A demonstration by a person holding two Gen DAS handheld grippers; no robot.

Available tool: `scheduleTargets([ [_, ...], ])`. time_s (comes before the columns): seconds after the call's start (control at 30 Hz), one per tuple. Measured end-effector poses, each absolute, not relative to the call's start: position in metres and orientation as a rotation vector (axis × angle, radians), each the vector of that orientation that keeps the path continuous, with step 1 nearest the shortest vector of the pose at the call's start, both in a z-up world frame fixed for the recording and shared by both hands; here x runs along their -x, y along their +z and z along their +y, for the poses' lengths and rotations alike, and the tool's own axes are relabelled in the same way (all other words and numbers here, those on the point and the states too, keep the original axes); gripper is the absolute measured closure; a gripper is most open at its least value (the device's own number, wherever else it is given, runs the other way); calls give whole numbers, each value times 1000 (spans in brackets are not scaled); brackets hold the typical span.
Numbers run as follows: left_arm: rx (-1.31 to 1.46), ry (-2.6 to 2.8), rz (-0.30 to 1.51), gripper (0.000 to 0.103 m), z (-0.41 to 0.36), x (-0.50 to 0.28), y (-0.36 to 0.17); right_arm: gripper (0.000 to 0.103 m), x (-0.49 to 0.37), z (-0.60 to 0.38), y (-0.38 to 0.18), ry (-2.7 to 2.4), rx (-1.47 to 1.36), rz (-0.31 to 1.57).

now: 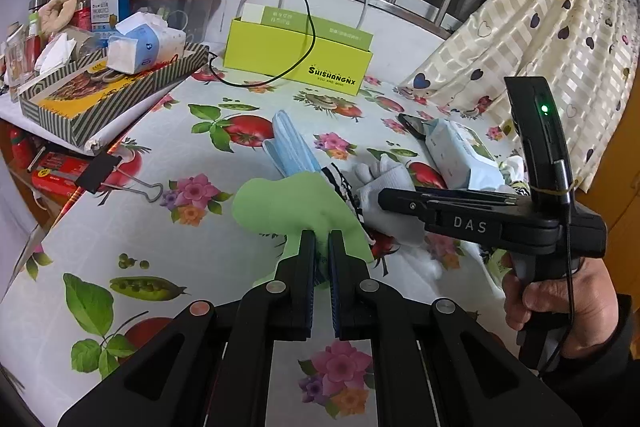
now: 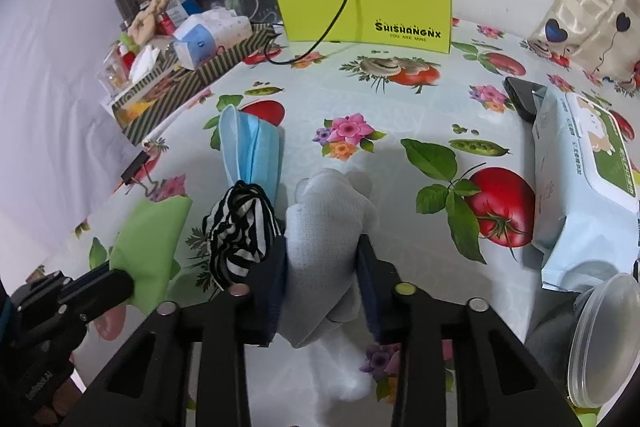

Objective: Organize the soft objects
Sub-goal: 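Grasp the grey sock with the right tool while the left holds the green glove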

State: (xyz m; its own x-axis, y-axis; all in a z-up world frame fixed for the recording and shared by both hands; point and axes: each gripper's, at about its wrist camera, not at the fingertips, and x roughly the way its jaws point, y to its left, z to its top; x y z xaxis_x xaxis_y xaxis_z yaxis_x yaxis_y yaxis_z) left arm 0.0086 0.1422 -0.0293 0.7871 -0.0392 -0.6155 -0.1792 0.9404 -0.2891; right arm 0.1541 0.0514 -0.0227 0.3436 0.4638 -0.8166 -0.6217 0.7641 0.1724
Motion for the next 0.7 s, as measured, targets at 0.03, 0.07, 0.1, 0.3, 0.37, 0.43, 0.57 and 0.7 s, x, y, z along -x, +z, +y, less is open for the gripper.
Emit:
scheduleTargets([
  [0.03,343,78,662,96,142,-8,-28,76,-153,51,-21,713,183,989],
  [0.07,341,79,659,96,141,-8,-27,76,-151,49,-19,716,187,980],
  [0.1,340,79,657,96,140,-7,-26,77,-149,49,-17,719,188,974],
  [0.3,322,77,640,96,131,-2,-17,77,-130,35,7,755,179,906],
  [0.37,313,73,633,96,127,0,-13,77,-122,29,15,766,177,882],
  [0.43,303,68,626,96,122,1,-8,77,-115,22,23,779,169,862],
  [0.57,285,60,616,96,111,1,0,77,-101,6,36,798,150,828],
  [0.7,261,45,606,96,98,1,9,77,-90,-11,48,803,131,791],
])
